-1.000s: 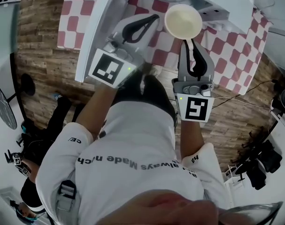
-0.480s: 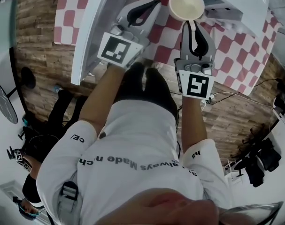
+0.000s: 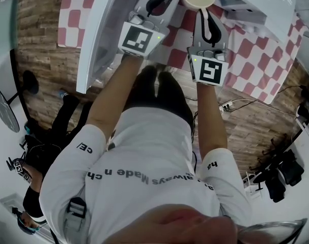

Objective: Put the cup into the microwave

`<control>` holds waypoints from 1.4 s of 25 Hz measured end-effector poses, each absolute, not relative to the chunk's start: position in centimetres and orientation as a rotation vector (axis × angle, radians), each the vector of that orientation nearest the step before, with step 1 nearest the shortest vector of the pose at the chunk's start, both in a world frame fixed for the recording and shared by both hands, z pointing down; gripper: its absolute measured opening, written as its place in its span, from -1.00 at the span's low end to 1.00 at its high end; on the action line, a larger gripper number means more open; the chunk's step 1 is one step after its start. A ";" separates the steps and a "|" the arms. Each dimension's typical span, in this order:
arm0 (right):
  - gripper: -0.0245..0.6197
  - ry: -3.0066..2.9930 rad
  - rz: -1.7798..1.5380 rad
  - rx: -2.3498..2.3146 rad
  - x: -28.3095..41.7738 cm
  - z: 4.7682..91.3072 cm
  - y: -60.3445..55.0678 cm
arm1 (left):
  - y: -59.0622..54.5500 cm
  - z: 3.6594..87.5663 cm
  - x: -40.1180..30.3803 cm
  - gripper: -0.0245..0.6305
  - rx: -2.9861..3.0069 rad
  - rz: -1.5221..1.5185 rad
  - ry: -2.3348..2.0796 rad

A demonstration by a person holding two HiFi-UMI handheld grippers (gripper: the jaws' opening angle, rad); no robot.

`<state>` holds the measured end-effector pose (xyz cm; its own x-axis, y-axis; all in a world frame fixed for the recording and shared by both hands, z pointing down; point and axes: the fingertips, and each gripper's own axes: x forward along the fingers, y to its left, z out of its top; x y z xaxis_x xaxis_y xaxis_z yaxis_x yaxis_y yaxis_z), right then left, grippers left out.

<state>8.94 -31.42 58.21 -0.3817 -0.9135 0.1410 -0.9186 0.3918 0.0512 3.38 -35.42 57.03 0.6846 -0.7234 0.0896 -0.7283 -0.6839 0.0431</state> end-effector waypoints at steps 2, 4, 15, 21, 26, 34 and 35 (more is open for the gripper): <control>-0.80 -2.484 0.060 1.656 9.0 58.9 -32.0 | -35.8 57.7 3.5 -0.92 2.821 0.114 -1.211; -0.80 -2.474 0.067 1.662 9.2 59.5 -32.6 | -36.4 58.2 3.6 -0.92 2.833 0.130 -1.214; -0.80 -2.438 0.079 1.692 9.5 61.6 -37.7 | -39.5 60.4 4.6 -0.92 2.847 0.166 -1.201; -0.80 -2.433 0.125 1.733 9.6 62.2 -40.3 | -41.2 61.4 4.9 -0.92 2.828 0.179 -1.206; -0.80 -2.427 0.152 1.751 9.6 62.9 -42.1 | -42.4 61.8 5.2 -0.92 2.834 0.200 -1.208; -0.80 -2.414 0.161 1.761 9.7 63.7 -43.8 | -43.8 62.6 5.6 -0.92 2.817 0.217 -1.216; -0.80 -2.414 0.161 1.760 9.8 63.8 -43.8 | -43.8 62.7 5.6 -0.92 2.815 0.220 -1.215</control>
